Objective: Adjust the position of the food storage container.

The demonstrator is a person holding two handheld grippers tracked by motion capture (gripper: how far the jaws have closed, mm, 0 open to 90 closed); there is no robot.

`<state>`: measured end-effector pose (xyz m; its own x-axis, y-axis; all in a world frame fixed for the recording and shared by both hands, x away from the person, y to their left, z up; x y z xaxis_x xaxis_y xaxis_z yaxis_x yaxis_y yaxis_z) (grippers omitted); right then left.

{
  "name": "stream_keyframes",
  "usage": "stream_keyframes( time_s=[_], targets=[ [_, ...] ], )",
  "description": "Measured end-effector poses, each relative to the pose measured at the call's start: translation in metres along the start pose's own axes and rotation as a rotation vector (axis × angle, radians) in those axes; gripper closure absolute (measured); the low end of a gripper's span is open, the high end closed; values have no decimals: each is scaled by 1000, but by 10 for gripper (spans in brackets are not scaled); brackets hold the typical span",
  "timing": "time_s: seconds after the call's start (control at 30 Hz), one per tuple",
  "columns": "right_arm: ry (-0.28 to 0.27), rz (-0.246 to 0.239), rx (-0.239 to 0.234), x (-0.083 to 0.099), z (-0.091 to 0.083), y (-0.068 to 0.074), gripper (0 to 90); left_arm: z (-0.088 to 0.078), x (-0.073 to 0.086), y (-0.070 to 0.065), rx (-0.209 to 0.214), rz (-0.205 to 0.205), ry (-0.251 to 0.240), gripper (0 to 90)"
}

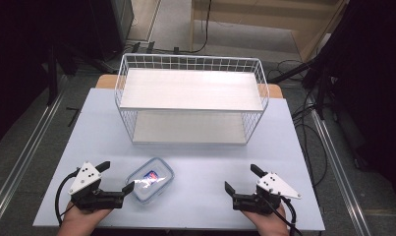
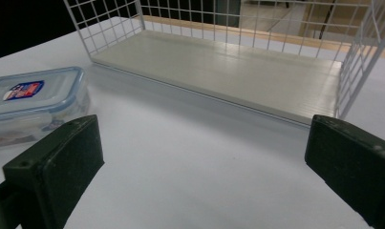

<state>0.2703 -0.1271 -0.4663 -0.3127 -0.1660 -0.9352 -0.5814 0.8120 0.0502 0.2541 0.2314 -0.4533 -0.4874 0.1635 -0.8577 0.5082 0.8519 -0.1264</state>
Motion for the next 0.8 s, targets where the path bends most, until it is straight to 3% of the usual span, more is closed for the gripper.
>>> stream_keyframes(
  time_s=[0.37, 0.67, 0.77, 0.8],
  targets=[
    [-10, 11, -8, -5, -2, 2, 0, 4, 3, -3, 9, 2, 5, 0],
    [-11, 10, -19, -5, -1, 4, 0, 3, 4, 2, -12, -19, 6, 11],
    [-10, 12, -21, -5, 0, 4, 0, 0, 3, 7, -15, -43, -20, 182],
    [-7, 10, -21, -5, 0, 4, 0, -2, 3, 12, -30, -60, -41, 313]
  ],
)
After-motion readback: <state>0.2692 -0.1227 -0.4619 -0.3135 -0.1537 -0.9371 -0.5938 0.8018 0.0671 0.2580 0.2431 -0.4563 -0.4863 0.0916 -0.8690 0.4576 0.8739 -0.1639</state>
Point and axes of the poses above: each handheld gripper's, and its own axes: z roughly forward along the jaws, x roughly out of its underside, y roughly to its left, the point moved 8 cm from there along z, roughly forward along the jaws, and after that the axes turned 4 degrees about -z, right-handed, at the moved point
